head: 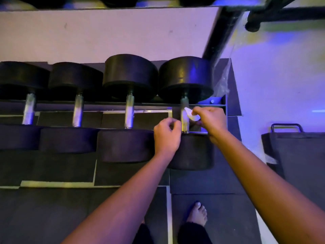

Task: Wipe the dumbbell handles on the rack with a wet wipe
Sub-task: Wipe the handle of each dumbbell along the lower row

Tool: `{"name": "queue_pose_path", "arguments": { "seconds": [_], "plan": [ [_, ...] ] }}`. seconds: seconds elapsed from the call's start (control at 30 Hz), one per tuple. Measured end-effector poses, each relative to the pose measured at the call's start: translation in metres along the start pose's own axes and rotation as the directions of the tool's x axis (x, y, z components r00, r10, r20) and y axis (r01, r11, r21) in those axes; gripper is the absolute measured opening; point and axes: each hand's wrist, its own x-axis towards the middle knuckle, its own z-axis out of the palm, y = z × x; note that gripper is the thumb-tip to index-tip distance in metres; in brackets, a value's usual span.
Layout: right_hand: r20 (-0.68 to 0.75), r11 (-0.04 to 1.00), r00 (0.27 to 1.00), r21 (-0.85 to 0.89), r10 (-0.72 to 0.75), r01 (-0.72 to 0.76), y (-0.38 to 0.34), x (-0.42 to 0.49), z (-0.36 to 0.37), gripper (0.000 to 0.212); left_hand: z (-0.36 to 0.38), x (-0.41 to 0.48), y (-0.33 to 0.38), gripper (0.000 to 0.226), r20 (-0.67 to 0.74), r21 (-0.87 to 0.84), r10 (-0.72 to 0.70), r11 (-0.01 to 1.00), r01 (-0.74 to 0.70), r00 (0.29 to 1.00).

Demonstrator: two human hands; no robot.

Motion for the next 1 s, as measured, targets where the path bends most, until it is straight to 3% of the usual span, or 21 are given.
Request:
{"name": "queue_pose_path", "arguments": {
  "seconds": [0.13,0.23,0.33,0.6,0.87,1.0],
  "plan": [
    [0.126,0.998,0.992,-0.054,-0.009,0.016,0.017,0.01,-0.01,0.004,0.013,-0.002,-0.014,0.025,-0.016,0.145,-0.053,0.988,0.055,0.998],
    [0.161,0.985,0.986,-0.155,-0.05,0.076,0.031,0.014,-0.009,0.002,0.014,-0.003,-0.014,0.032,-0.048,0.112,-0.077,0.99,0.082,0.996],
    [0.137,0.953,0.981,-0.253,-0.134,0.166,0.033,0.016,-0.003,0.015,0.013,-0.002,-0.01,0.031,-0.031,0.142,-0.087,0.986,0.09,0.996],
    [0.02,0.846,0.912,-0.366,-0.41,0.388,0.002,0.047,0.012,0.022,0.015,-0.001,-0.014,0.033,-0.017,0.136,-0.096,0.986,0.097,0.995],
    [0.108,0.804,0.924,-0.463,-0.367,0.373,0.009,0.057,0.026,0.013,0.014,-0.001,-0.016,0.027,-0.026,0.142,-0.073,0.987,0.076,0.997],
    [0.219,0.744,0.928,-0.555,-0.302,0.373,0.02,0.043,0.015,0.015,0.015,0.0,-0.017,0.027,-0.03,0.152,-0.055,0.987,0.059,0.998]
  ]
}}
